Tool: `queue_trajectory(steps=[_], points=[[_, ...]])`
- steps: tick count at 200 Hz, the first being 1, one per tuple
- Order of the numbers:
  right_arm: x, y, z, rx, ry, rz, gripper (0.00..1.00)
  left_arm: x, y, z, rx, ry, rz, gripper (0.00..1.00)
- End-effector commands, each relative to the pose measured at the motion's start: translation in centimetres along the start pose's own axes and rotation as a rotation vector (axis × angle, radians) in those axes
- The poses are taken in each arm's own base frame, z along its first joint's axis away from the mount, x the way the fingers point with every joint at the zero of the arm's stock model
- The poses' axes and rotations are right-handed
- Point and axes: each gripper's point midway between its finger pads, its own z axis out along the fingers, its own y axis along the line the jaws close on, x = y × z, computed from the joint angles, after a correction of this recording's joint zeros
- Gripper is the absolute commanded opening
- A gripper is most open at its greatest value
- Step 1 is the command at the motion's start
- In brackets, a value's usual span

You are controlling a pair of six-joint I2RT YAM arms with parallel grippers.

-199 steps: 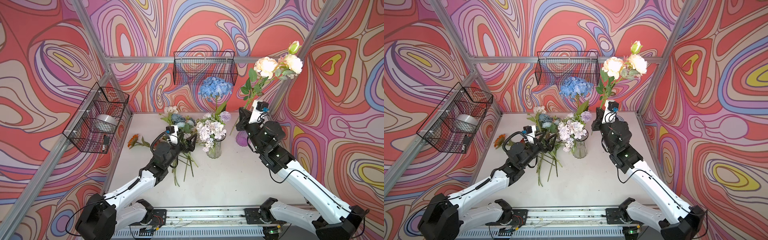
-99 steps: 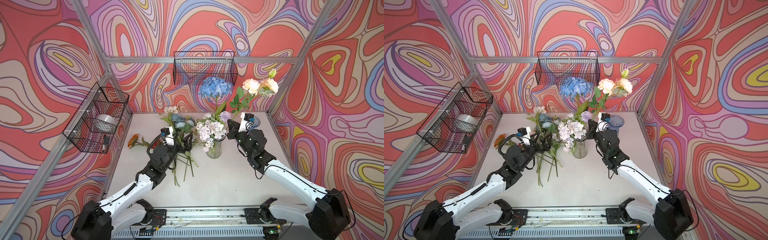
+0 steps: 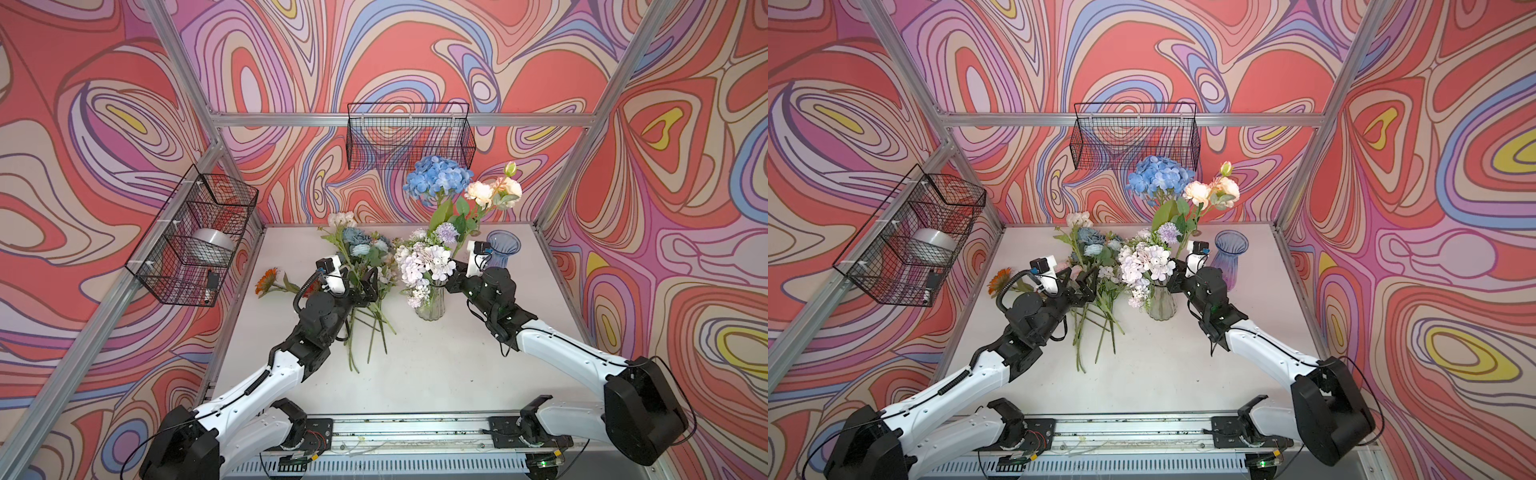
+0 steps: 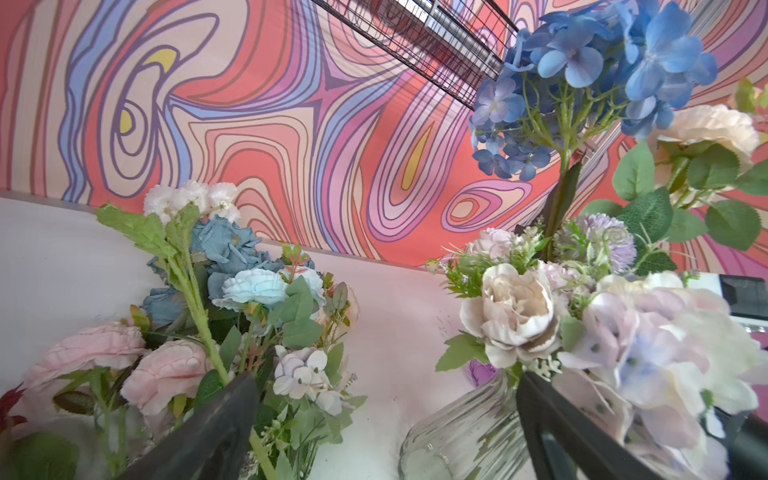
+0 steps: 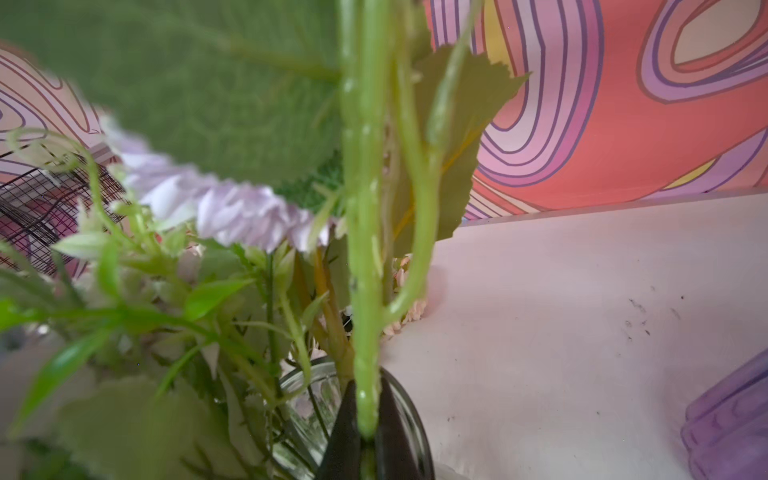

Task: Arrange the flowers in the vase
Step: 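Lower the pink-rose stem into the clear glass vase with the right gripper, then open the right gripper to release the rose stem in the vase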

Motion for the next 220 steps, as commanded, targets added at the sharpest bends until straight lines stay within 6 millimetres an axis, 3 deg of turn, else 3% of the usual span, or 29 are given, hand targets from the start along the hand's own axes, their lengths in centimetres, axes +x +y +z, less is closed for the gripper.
queue_trajectory(steps=[1,10,39,64,90,142,176,212,215,220], points=[[4.1,-1.1,0.1,0.028,0.160,0.013,0.00,0.7,1.9,-0.6,-0.082,-0.008,-0.006,1.00],[4.3,-1.2,0.0,0.032,0.173,0.009,0.00,0.5,2.1,-0.7,-0.090,-0.015,-0.006,1.00],[4.5,-1.4,-0.7,0.055,0.218,-0.009,0.21,0.2,3.2,-1.0,-0.128,-0.008,-0.007,1.00],[4.4,-1.5,-1.4,0.079,0.262,-0.036,0.43,0.0,5.6,-1.3,-0.177,0.007,-0.091,1.00],[3.9,-1.8,-2.7,0.121,0.295,-0.065,0.54,0.1,8.0,-2.0,-0.220,0.012,-0.179,1.00],[1.5,-0.9,-5.5,0.155,0.384,-0.118,0.78,3.5,8.5,-2.0,-0.246,0.182,-0.189,0.91],[-0.2,-0.2,-7.0,0.169,0.417,-0.128,0.81,6.7,8.0,-1.1,-0.215,0.302,-0.260,0.81],[-3.9,0.0,-9.4,0.234,0.393,-0.145,0.81,10.3,7.0,-0.2,-0.207,0.404,-0.253,0.76],[-4.3,0.1,-9.6,0.235,0.385,-0.147,0.81,9.3,6.2,0.5,-0.189,0.385,-0.256,0.75],[-5.2,0.4,-10.0,0.236,0.363,-0.148,0.81,9.5,6.0,0.8,-0.186,0.392,-0.257,0.74]])
